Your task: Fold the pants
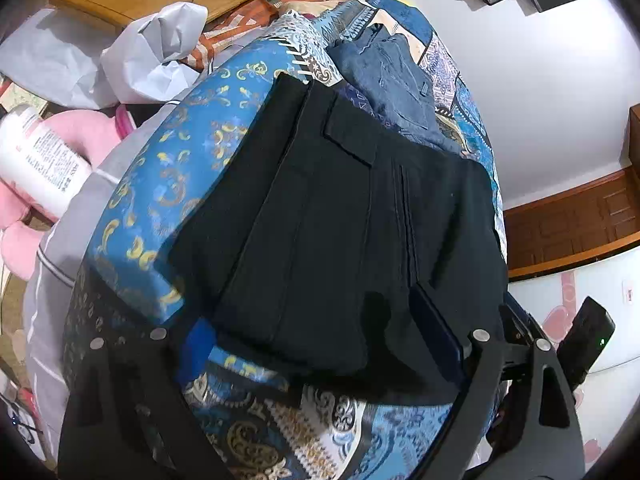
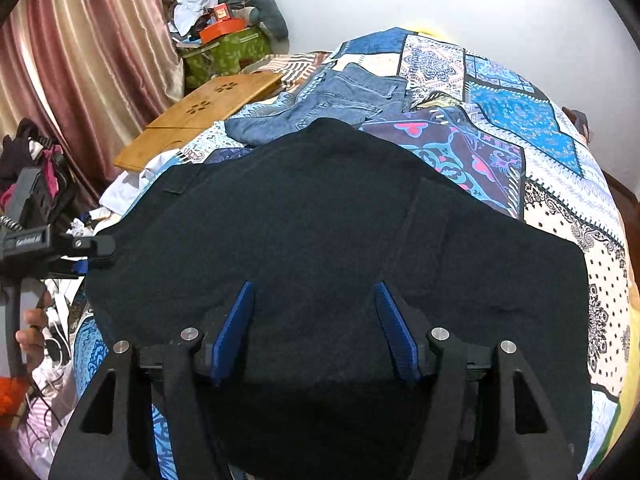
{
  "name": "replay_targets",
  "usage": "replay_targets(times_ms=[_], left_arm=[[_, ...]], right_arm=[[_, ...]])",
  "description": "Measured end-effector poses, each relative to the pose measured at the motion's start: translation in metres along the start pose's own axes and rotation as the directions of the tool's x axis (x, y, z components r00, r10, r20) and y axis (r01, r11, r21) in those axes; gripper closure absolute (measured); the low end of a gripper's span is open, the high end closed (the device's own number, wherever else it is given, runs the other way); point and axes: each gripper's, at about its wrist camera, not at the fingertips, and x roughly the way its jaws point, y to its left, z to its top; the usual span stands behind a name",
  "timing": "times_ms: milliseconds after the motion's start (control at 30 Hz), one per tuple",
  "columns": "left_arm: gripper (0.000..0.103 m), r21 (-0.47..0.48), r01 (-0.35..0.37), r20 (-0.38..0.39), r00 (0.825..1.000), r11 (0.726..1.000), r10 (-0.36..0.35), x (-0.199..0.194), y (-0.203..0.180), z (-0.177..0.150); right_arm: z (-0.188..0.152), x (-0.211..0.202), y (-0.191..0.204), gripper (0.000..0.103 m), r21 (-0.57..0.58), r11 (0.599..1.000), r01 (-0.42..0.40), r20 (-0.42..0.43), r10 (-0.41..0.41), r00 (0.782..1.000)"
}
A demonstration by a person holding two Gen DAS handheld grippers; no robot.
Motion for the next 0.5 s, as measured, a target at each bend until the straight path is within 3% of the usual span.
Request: replay_targets(times_ms=[33, 67, 100, 167, 233, 300, 500], left_arm=[[0.018, 0.009, -0.020, -0.003, 1.000, 1.000, 0.020, 0.001, -0.002, 0.001], [0.030, 0.033, -0.055, -0.001, 0.998, 0.998, 0.056, 0.000, -0.005, 0.001], [0.050, 0.060, -0.103, 0.008, 0.995, 0.993, 0.102, -0.001, -0.007, 0.001], [0.056, 0.117, -0.146, 0.017, 0.989, 0.982, 0.145, -0.002, -0.013, 0.000], [0.077, 0.140, -0.194, 0.047, 0.981, 0.971, 0.190, -0.006, -0.017, -0.002], [0.081, 0.192, -0.248, 0.087, 0.968, 0.949, 0.235, -0.013, -0.027, -0.003], [0.085, 0.289, -0.319, 0.234, 0.938, 0.903, 0.256, -0.044, -0.070, 0.006]], right_arm=[[0.000, 0.000, 0.000, 0.043, 0.002, 1.000, -0.001, 0.001, 0.001, 1.000], [0.000, 0.000, 0.000, 0.043, 0.003, 1.000, -0.001, 0.002, 0.001, 1.000], [0.000, -0.001, 0.000, 0.043, 0.004, 1.000, -0.002, 0.003, 0.002, 1.000], [0.000, -0.003, -0.001, 0.043, 0.011, 1.000, -0.009, 0.006, 0.009, 1.000], [-0.001, -0.008, -0.002, 0.043, 0.019, 1.000, -0.016, 0.015, 0.016, 1.000], [-0.002, -0.013, -0.005, 0.043, 0.025, 1.000, -0.014, 0.026, 0.014, 1.000], [-0.004, -0.041, -0.031, 0.043, 0.083, 0.997, 0.010, 0.086, -0.017, 0.996]])
